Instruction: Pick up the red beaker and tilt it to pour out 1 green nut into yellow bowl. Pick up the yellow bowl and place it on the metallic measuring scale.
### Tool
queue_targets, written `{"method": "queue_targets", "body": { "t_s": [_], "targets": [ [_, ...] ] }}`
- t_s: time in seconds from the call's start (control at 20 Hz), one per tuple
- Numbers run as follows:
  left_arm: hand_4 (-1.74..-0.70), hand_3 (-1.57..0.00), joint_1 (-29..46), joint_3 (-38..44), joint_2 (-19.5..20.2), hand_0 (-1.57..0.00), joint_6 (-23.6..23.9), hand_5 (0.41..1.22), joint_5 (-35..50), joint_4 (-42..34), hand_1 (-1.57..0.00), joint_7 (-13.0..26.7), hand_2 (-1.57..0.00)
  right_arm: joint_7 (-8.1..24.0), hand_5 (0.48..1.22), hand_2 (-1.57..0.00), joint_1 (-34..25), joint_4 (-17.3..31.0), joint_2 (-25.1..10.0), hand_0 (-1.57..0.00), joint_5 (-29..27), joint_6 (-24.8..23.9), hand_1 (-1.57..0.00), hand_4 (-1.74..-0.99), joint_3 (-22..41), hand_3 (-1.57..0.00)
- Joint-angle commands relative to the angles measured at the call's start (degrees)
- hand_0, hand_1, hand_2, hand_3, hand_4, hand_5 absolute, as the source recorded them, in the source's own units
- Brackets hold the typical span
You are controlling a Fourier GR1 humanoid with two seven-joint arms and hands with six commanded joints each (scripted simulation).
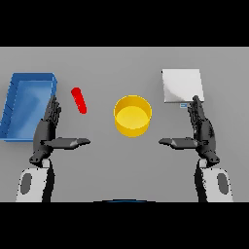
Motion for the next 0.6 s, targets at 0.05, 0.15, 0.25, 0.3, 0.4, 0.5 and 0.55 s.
{"method": "queue_targets", "body": {
  "t_s": [0.05,0.15,0.25,0.3,0.4,0.5,0.55],
  "targets": [
    [-1.15,0.0,-0.1,0.5,0.5,0.0,-0.2,0.599,0.4,0.1,0.0,0.0,0.0,-0.2,0.599,0.0,0.3,-0.2,0.2,0.0,0.1,-0.1,0.0,-1.167,0.2,0.0],
    [-1.15,0.0,-0.2,1.1,1.3,0.0,-0.7,0.599,1.1,0.4,0.0,0.0,0.0,-0.3,0.599,0.0,0.6,-0.5,0.4,0.0,0.3,-0.2,0.0,-1.167,0.5,0.0],
    [-1.15,0.0,-1.0,2.1,2.2,0.0,-1.3,0.599,2.0,1.4,0.0,0.2,0.0,-0.7,0.599,0.0,1.5,-1.4,0.9,0.0,0.8,-0.4,0.0,-1.167,1.2,0.0],
    [-1.15,0.0,0.8,0.7,4.0,0.0,-2.0,0.599,0.0,-1.2,0.0,-0.4,0.0,-4.0,0.599,0.0,2.9,-3.0,-1.4,0.0,7.5,-2.5,0.0,-1.167,3.5,0.0],
    [-1.16,0.0,2.9,-1.1,5.4,0.0,-2.7,0.599,-1.9,-4.3,0.0,-0.2,0.0,-5.5,0.594,0.0,5.8,-5.6,-2.6,0.0,15.2,-5.0,0.0,-1.162,6.8,0.0],
    [-1.16,0.0,4.1,-2.0,6.0,0.0,-3.0,0.599,-2.8,-5.4,0.0,1.0,0.0,-4.3,0.59,0.0,6.6,-7.1,-2.7,0.0,18.0,-6.0,0.0,-1.159,8.1,0.0],
    [-1.16,0.0,4.9,-2.4,6.3,0.0,-3.3,0.6,-2.9,-6.9,0.0,1.0,0.0,-4.3,0.591,0.0,7.1,-7.7,-3.1,0.0,17.8,-5.9,0.0,-1.162,7.8,0.0]
  ]
}}
